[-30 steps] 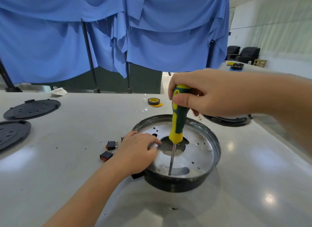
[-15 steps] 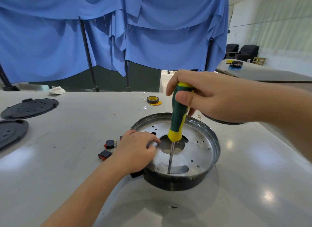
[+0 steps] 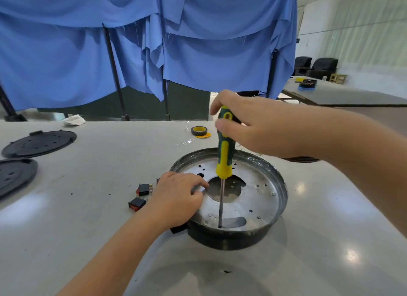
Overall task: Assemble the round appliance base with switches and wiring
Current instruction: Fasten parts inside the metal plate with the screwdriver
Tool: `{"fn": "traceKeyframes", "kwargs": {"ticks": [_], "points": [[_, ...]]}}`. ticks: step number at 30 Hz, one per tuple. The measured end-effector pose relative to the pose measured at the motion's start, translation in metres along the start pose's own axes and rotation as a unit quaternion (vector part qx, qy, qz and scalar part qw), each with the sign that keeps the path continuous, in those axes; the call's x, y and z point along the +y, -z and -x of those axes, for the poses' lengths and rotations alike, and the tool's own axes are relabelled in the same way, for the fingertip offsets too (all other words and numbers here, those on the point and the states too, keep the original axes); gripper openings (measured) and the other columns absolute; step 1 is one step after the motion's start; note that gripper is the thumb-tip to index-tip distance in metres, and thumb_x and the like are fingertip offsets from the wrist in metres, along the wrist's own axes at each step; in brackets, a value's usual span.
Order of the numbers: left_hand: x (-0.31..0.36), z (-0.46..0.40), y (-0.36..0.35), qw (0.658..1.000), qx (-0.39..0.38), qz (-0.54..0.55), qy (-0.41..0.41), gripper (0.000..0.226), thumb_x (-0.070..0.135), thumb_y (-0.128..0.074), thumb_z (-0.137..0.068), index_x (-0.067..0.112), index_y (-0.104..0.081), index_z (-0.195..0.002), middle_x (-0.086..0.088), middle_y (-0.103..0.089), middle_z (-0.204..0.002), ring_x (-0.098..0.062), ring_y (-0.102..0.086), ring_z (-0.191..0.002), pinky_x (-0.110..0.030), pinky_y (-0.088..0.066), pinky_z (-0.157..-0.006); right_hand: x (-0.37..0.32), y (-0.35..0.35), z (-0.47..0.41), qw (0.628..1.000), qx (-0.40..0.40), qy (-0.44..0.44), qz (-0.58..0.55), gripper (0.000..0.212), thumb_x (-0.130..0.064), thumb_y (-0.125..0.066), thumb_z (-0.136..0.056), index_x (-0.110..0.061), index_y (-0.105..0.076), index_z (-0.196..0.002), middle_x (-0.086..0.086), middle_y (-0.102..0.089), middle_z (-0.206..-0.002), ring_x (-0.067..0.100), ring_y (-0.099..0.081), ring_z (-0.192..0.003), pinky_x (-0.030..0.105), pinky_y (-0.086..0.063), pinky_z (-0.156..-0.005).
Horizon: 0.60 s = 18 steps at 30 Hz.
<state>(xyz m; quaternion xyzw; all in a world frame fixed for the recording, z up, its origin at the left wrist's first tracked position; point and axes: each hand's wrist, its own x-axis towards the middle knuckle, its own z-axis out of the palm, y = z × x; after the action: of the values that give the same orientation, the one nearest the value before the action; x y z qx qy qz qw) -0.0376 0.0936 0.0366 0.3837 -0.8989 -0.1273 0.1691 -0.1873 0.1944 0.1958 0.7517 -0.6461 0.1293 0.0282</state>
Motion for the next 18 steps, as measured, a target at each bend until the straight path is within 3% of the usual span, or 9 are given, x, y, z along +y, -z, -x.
{"fn": "traceKeyframes", "kwargs": {"ticks": [3, 5, 9, 12, 15, 18], "points": [[0.000, 0.000, 0.000, 1.000, -0.002, 0.001, 0.004, 0.033, 0.025, -0.043, -0.095, 0.040, -0.059, -0.120, 0.014, -0.061, -0.125, -0.005, -0.048, -0.112, -0.031, -0.022, -0.109, 0.008, -0.008, -0.003, 0.967, -0.043, 0.032, -0.250, 0.018, -0.023, -0.040, -0.101, -0.026, -0.046, -0.118, -0.001, -0.063, -0.106, 0.009, -0.063, -0.099, 0.027, -0.054, -0.086], [0.000, 0.000, 0.000, 1.000, -0.003, -0.001, 0.007, 0.033, 0.026, -0.043, -0.095, 0.040, -0.058, -0.121, 0.014, -0.061, -0.125, -0.006, -0.048, -0.112, -0.031, -0.021, -0.110, 0.009, -0.017, -0.003, 0.955, -0.006, 0.050, -0.292, 0.017, -0.017, -0.044, -0.099, -0.021, -0.049, -0.115, 0.001, -0.062, -0.102, 0.009, -0.066, -0.096, 0.026, -0.055, -0.087], [0.000, 0.000, 0.000, 1.000, -0.001, 0.001, 0.005, 0.034, 0.025, -0.042, -0.095, 0.040, -0.058, -0.121, 0.014, -0.061, -0.125, -0.006, -0.048, -0.111, -0.031, -0.021, -0.109, 0.006, -0.029, -0.002, 0.970, 0.092, 0.036, -0.220, 0.013, -0.032, -0.050, -0.096, -0.029, -0.048, -0.108, -0.006, -0.056, -0.081, 0.004, -0.060, -0.070, 0.017, -0.054, -0.068], [-0.001, -0.001, -0.001, 1.000, 0.004, 0.003, 0.001, 0.035, 0.024, -0.041, -0.094, 0.040, -0.059, -0.120, 0.014, -0.060, -0.125, -0.005, -0.048, -0.110, -0.030, -0.020, -0.108, -0.002, -0.038, -0.001, 0.978, 0.189, 0.012, -0.087, 0.019, -0.045, -0.048, -0.095, -0.029, -0.045, -0.103, -0.005, -0.051, -0.069, 0.007, -0.049, -0.054, 0.018, -0.041, -0.048], [0.000, 0.000, -0.001, 1.000, 0.007, 0.005, 0.000, 0.036, 0.023, -0.042, -0.093, 0.040, -0.060, -0.118, 0.015, -0.061, -0.124, -0.005, -0.049, -0.110, -0.028, -0.020, -0.107, -0.006, -0.049, -0.002, 0.962, 0.272, 0.000, 0.004, 0.023, -0.044, -0.045, -0.096, -0.022, -0.044, -0.102, -0.006, -0.045, -0.066, 0.015, -0.047, -0.057, 0.017, -0.031, -0.049], [0.001, 0.000, -0.002, 0.999, 0.029, 0.011, -0.010, 0.036, 0.022, -0.042, -0.091, 0.039, -0.063, -0.115, 0.017, -0.063, -0.120, -0.002, -0.049, -0.107, -0.026, -0.019, -0.105, -0.010, -0.059, -0.001, 0.951, 0.306, 0.000, -0.044, 0.026, -0.042, -0.049, -0.096, -0.020, -0.044, -0.108, -0.009, -0.040, -0.071, 0.018, -0.047, -0.059, 0.017, -0.032, -0.051]]}}
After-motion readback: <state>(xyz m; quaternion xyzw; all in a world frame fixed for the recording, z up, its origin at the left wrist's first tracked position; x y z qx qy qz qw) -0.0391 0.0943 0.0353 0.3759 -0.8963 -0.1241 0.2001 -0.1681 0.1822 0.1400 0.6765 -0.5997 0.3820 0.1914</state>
